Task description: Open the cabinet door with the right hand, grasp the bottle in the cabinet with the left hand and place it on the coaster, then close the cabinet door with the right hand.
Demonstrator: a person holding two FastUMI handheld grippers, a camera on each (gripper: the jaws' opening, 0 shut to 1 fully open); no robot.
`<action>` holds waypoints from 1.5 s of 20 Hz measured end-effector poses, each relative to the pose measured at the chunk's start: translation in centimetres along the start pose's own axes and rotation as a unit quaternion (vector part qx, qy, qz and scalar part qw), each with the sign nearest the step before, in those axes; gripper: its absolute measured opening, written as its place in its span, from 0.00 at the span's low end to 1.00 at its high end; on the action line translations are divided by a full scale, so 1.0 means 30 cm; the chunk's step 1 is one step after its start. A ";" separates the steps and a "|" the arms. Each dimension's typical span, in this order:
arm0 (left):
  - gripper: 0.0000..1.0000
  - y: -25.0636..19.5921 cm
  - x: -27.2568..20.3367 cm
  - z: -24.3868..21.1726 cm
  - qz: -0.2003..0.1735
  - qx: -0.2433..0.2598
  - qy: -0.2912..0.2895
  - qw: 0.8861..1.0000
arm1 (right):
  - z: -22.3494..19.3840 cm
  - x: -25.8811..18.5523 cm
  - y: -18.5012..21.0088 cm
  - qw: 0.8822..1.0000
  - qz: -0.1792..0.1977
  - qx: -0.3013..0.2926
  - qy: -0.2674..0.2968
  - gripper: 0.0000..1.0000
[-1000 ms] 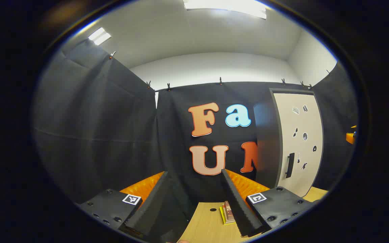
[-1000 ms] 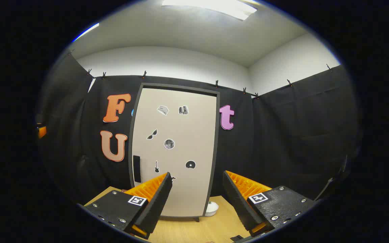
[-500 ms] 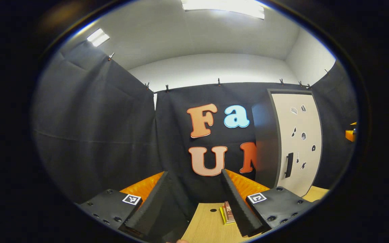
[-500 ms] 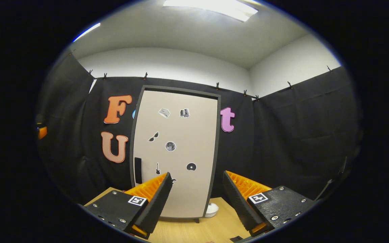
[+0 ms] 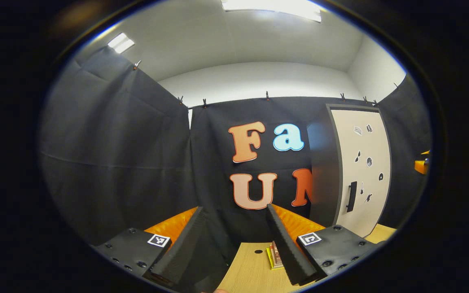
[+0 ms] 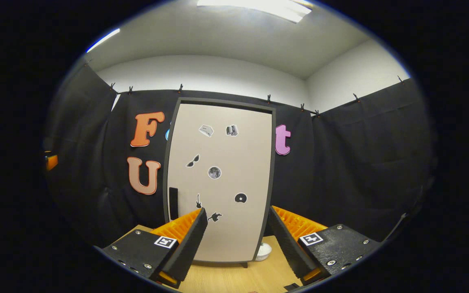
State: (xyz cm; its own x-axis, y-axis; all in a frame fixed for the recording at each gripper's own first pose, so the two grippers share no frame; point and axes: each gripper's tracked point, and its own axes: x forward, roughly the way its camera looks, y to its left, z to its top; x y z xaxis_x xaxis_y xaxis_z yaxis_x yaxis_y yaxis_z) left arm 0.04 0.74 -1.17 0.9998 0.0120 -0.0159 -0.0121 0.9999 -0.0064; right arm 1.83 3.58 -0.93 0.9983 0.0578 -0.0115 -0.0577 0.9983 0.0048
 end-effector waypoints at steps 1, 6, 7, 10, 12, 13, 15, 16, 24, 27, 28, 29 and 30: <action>0.98 0.001 -0.002 -0.002 0.001 0.000 0.001 1.000 | -0.009 0.020 0.016 1.000 0.002 -0.002 0.001 0.94; 0.98 0.034 -0.020 -0.010 0.012 0.002 0.002 1.000 | -0.079 0.121 0.171 0.999 0.037 -0.004 0.013 0.94; 0.98 0.040 -0.023 -0.020 0.015 0.003 0.004 1.000 | -0.089 0.150 0.198 0.999 0.043 -0.002 0.014 0.94; 0.97 0.056 -0.032 -0.052 0.020 0.004 0.015 1.000 | -0.140 0.235 0.282 0.998 0.059 0.005 0.026 0.94; 0.97 0.090 -0.044 -0.058 0.031 0.006 0.017 0.999 | -0.179 0.293 0.336 0.997 0.067 0.012 0.034 0.94; 0.98 0.104 -0.048 -0.061 0.036 0.007 0.018 0.999 | -0.200 0.326 0.357 0.997 0.068 0.017 0.040 0.94; 0.98 0.142 -0.062 -0.067 0.047 0.009 0.020 0.999 | -0.237 0.387 0.398 0.996 0.068 0.017 0.050 0.94; 0.98 0.160 -0.066 -0.066 0.053 0.011 0.020 0.998 | -0.255 0.412 0.421 0.996 0.071 0.019 0.054 0.94; 0.98 0.302 -0.116 -0.102 0.100 0.027 0.033 0.994 | -0.347 0.614 0.612 0.992 0.096 0.025 0.078 0.92; 0.98 0.352 -0.131 -0.114 0.116 0.031 0.037 0.992 | -0.365 0.686 0.644 0.992 0.093 0.033 0.082 0.86; 0.98 0.366 -0.132 -0.117 0.120 0.033 0.039 0.991 | -0.373 0.709 0.656 0.991 0.094 0.035 0.085 0.84; 0.98 0.374 -0.133 -0.124 0.125 0.034 0.041 0.991 | -0.384 0.722 0.670 0.991 0.095 0.038 0.088 0.82; 0.98 0.383 -0.131 -0.126 0.128 0.034 0.042 0.990 | -0.391 0.739 0.684 0.990 0.097 0.041 0.091 0.79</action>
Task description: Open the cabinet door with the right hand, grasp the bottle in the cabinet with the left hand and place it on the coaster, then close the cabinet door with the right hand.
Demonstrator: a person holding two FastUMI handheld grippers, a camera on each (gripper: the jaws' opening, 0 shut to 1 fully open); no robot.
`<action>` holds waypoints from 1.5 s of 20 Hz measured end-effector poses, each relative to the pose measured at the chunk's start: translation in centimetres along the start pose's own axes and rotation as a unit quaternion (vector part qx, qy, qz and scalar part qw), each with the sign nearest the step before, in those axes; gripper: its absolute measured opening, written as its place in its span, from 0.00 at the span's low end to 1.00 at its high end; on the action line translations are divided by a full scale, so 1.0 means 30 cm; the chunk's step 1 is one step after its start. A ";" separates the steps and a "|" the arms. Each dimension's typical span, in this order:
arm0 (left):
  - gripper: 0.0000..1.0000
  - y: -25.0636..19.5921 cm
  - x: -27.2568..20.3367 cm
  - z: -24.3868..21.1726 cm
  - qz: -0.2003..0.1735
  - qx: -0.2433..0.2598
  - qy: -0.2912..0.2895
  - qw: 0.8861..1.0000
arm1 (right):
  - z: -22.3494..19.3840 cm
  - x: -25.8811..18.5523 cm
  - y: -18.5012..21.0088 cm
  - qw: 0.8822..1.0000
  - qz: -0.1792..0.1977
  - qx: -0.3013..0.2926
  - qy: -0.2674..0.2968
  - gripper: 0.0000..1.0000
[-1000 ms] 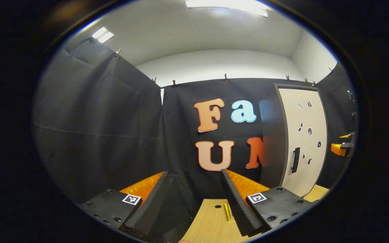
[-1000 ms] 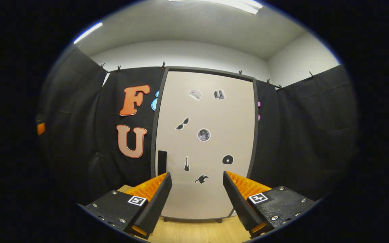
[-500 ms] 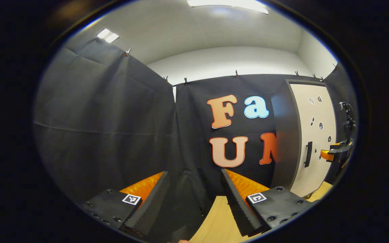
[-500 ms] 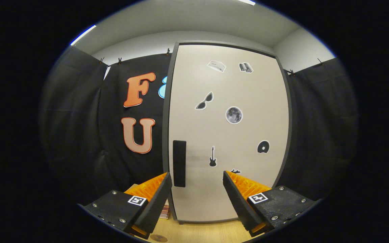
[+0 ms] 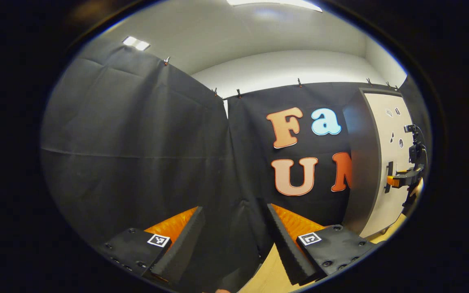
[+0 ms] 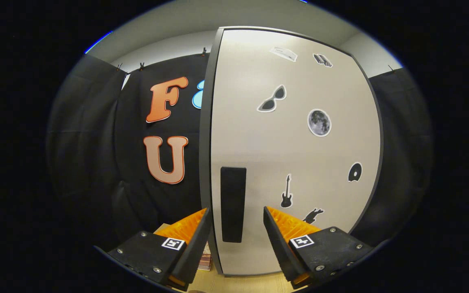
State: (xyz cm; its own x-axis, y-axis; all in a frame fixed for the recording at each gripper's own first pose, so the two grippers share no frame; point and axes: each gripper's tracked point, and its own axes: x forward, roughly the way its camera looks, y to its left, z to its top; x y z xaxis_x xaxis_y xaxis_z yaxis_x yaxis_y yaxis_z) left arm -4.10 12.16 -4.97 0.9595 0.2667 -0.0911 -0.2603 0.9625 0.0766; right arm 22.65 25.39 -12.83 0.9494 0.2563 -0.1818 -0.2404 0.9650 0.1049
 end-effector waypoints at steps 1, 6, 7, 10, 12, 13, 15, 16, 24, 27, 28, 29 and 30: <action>0.98 0.006 0.000 -0.005 0.003 0.001 0.001 1.000 | -0.002 0.019 0.007 1.000 0.001 0.001 0.002 0.77; 0.97 0.024 0.008 -0.016 0.010 0.005 0.002 1.000 | -0.009 0.076 0.017 1.000 -0.009 0.001 0.006 0.61; 0.98 0.024 0.011 -0.016 0.011 0.005 0.002 1.000 | -0.008 0.085 0.017 1.000 -0.011 0.004 0.007 0.57; 0.97 0.023 0.015 -0.024 0.011 -0.001 0.004 1.000 | -0.009 0.088 0.003 1.000 -0.017 0.014 0.007 0.41; 0.98 0.006 0.015 -0.030 0.007 -0.005 0.007 1.000 | -0.010 0.085 0.003 1.000 -0.012 0.019 0.010 0.34; 0.98 0.003 0.024 -0.033 0.004 -0.006 0.007 1.000 | -0.012 0.080 0.005 1.000 -0.011 0.018 0.010 0.33; 0.98 -0.021 0.038 -0.032 -0.003 -0.007 0.005 1.000 | -0.011 0.068 0.004 1.000 -0.010 0.013 0.009 0.29; 0.98 -0.031 0.046 -0.036 -0.006 -0.006 0.006 1.000 | -0.009 0.055 0.006 1.000 -0.010 0.013 0.009 0.28; 0.99 -0.160 0.032 -0.064 -0.048 -0.016 0.022 0.998 | -0.002 -0.043 -0.022 1.000 -0.021 0.020 -0.001 0.24; 0.98 -0.171 0.018 -0.043 -0.051 -0.010 0.015 0.999 | 0.000 -0.066 -0.036 0.999 -0.033 0.019 -0.004 0.24; 0.98 -0.166 0.010 -0.031 -0.049 -0.006 0.010 0.999 | -0.001 -0.073 -0.040 0.999 -0.039 0.020 -0.007 0.24; 0.98 -0.164 0.006 -0.025 -0.046 -0.003 0.006 0.999 | -0.002 -0.082 -0.047 0.999 -0.044 0.016 -0.008 0.24; 0.98 -0.165 0.006 -0.023 -0.045 -0.003 0.004 0.999 | 0.000 -0.092 -0.056 0.998 -0.053 0.011 -0.011 0.24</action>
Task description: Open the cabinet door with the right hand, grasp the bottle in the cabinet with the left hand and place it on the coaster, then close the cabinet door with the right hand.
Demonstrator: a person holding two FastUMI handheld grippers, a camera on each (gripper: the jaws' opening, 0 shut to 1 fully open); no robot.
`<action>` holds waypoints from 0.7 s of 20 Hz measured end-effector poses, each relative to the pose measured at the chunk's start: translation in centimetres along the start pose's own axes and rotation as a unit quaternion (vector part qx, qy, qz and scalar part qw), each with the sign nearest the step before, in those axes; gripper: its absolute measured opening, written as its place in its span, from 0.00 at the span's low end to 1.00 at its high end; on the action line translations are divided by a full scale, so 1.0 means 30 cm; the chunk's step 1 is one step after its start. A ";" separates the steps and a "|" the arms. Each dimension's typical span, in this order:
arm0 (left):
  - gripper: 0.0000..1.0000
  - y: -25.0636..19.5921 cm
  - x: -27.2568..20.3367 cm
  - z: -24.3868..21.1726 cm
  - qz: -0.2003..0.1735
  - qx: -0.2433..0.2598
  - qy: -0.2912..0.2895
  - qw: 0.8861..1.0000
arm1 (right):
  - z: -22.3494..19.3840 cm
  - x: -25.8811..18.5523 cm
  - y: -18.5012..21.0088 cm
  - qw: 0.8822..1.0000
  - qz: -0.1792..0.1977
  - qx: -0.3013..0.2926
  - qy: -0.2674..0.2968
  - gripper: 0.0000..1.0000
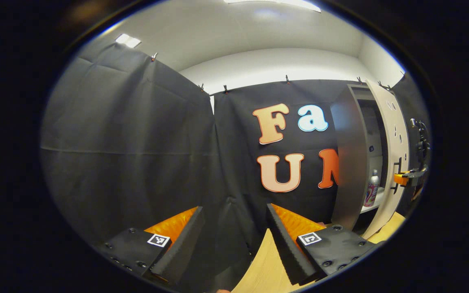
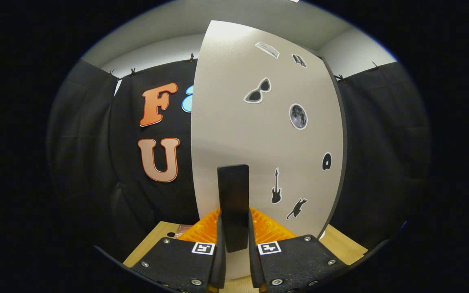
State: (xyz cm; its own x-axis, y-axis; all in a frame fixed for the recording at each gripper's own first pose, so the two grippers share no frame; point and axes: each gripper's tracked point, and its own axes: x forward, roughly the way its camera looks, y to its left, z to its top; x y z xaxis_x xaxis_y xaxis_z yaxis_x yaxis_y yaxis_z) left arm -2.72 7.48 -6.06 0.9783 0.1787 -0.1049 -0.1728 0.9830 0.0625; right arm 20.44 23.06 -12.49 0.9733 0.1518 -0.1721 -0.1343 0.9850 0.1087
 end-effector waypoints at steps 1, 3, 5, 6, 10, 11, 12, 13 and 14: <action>0.98 -0.005 -0.001 0.002 -0.001 -0.002 -0.001 1.000 | 0.003 -0.005 -0.014 1.000 -0.008 -0.002 -0.004 0.24; 0.97 -0.008 0.000 -0.007 -0.003 -0.005 -0.001 1.000 | 0.009 -0.016 -0.037 1.000 -0.012 0.004 -0.012 0.24; 0.97 -0.018 0.006 -0.009 -0.005 -0.006 -0.001 1.000 | 0.006 -0.038 -0.043 1.000 -0.007 0.007 -0.010 0.24; 0.98 -0.032 0.008 -0.005 -0.008 -0.007 -0.002 1.000 | 0.005 -0.047 -0.045 1.000 -0.004 0.007 -0.007 0.24; 0.98 -0.110 0.023 0.012 -0.029 -0.015 -0.010 0.999 | 0.003 -0.065 -0.072 1.000 -0.004 -0.007 -0.007 0.24; 0.97 -0.130 0.027 0.014 -0.035 -0.016 -0.011 0.999 | 0.003 -0.071 -0.081 1.000 -0.004 -0.008 -0.007 0.24; 0.98 -0.145 0.033 0.017 -0.039 -0.015 -0.012 0.999 | 0.002 -0.077 -0.088 1.000 -0.005 -0.007 -0.008 0.24; 0.97 -0.160 0.035 0.017 -0.043 -0.014 -0.013 0.999 | 0.000 -0.082 -0.093 1.000 -0.006 -0.007 -0.007 0.24; 0.97 -0.176 0.041 0.016 -0.046 -0.014 -0.014 0.999 | 0.001 -0.086 -0.098 1.000 -0.008 -0.007 -0.008 0.24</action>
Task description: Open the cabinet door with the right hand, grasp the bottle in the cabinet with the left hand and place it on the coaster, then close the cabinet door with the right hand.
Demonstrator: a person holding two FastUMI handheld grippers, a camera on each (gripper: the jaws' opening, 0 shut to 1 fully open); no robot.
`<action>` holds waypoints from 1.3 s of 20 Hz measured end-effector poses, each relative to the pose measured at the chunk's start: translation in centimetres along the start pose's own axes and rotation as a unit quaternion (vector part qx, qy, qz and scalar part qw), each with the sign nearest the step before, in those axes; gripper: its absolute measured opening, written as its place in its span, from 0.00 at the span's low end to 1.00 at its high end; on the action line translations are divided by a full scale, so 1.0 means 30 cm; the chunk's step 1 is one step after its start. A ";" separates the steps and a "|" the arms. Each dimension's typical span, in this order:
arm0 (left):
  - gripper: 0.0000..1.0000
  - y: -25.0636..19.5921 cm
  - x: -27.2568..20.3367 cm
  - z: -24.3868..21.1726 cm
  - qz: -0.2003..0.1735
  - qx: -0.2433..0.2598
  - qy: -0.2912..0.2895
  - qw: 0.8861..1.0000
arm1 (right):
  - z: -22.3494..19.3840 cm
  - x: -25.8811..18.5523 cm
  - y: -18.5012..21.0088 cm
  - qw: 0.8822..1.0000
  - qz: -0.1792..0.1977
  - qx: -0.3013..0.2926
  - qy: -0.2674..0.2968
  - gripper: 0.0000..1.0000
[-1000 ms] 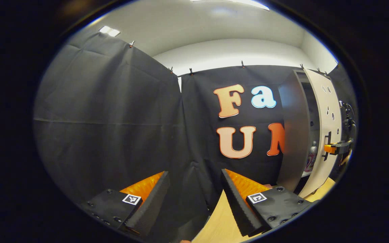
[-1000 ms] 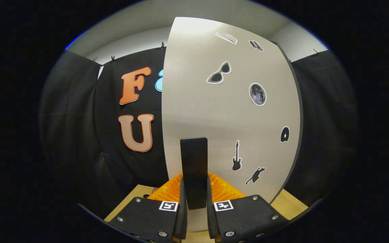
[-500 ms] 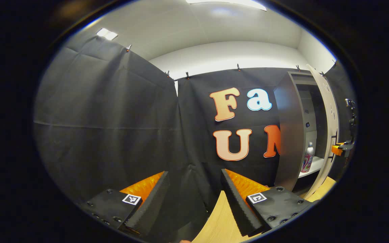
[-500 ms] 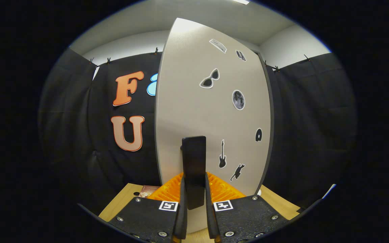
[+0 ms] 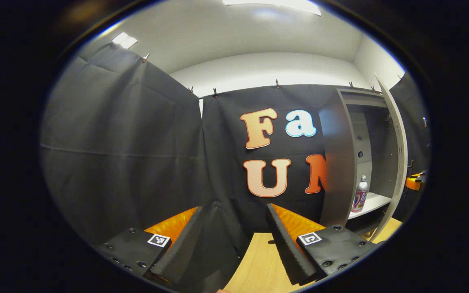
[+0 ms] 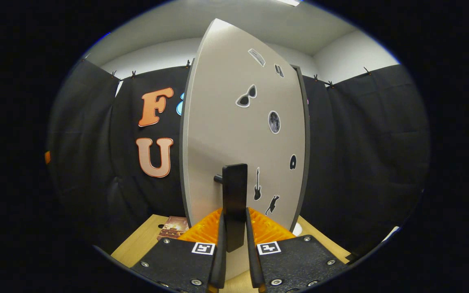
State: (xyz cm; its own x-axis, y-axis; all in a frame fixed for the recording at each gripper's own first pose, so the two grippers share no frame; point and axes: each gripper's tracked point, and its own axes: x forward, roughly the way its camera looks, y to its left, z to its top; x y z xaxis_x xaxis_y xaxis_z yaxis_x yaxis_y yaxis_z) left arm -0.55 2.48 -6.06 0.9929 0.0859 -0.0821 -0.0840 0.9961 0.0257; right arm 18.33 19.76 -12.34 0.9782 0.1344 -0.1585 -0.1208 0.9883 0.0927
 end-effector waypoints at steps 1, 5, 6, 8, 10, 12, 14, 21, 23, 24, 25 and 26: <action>0.97 -0.024 0.005 -0.004 -0.006 -0.002 0.001 1.000 | -0.001 -0.004 -0.010 1.000 -0.003 -0.002 0.000 0.24; 0.98 -0.133 0.042 -0.036 -0.034 -0.009 0.006 0.999 | -0.002 -0.026 -0.061 1.000 -0.027 -0.007 0.000 0.24; 0.98 -0.159 0.048 -0.045 -0.041 -0.010 0.008 0.999 | -0.003 -0.033 -0.072 0.999 -0.034 -0.003 0.001 0.23; 0.98 -0.226 0.064 -0.061 -0.058 -0.014 0.013 0.998 | -0.006 -0.046 -0.094 0.999 -0.046 -0.001 0.000 0.23; 0.99 -0.286 0.079 -0.068 -0.071 -0.017 0.017 0.997 | -0.007 -0.050 -0.107 0.999 -0.047 -0.003 0.000 0.23; 0.98 -0.346 0.092 -0.067 -0.084 -0.018 0.019 0.996 | -0.009 -0.054 -0.129 0.998 -0.057 -0.004 -0.001 0.12; 0.98 -0.410 0.094 -0.057 -0.096 -0.019 0.018 0.995 | -0.008 -0.061 -0.158 0.998 -0.070 -0.003 -0.001 0.09; 0.98 -0.640 0.117 -0.066 -0.125 -0.020 0.022 0.992 | -0.015 -0.078 -0.246 0.993 -0.114 0.029 0.000 0.03; 0.98 -0.720 0.121 -0.082 -0.135 -0.023 0.030 0.990 | -0.016 -0.083 -0.251 0.994 -0.102 0.035 0.002 0.03; 0.98 -0.759 0.123 -0.088 -0.139 -0.024 0.033 0.989 | -0.017 -0.084 -0.247 0.995 -0.097 0.037 0.003 0.03; 0.98 -0.800 0.124 -0.099 -0.143 -0.024 0.038 0.989 | -0.020 -0.082 -0.247 0.995 -0.091 0.036 0.004 0.03; 0.98 -0.839 0.123 -0.108 -0.146 -0.024 0.042 0.988 | -0.021 -0.082 -0.255 0.996 -0.086 0.032 0.005 0.03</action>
State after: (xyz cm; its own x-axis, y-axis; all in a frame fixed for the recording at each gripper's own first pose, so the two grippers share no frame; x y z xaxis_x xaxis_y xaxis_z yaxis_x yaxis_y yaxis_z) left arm 4.97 -22.23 -10.22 0.9648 -0.2069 -0.1621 0.1998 0.9781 -0.0591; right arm 16.75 11.93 -13.27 0.9819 -0.0354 -0.1863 0.0597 0.9902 0.1264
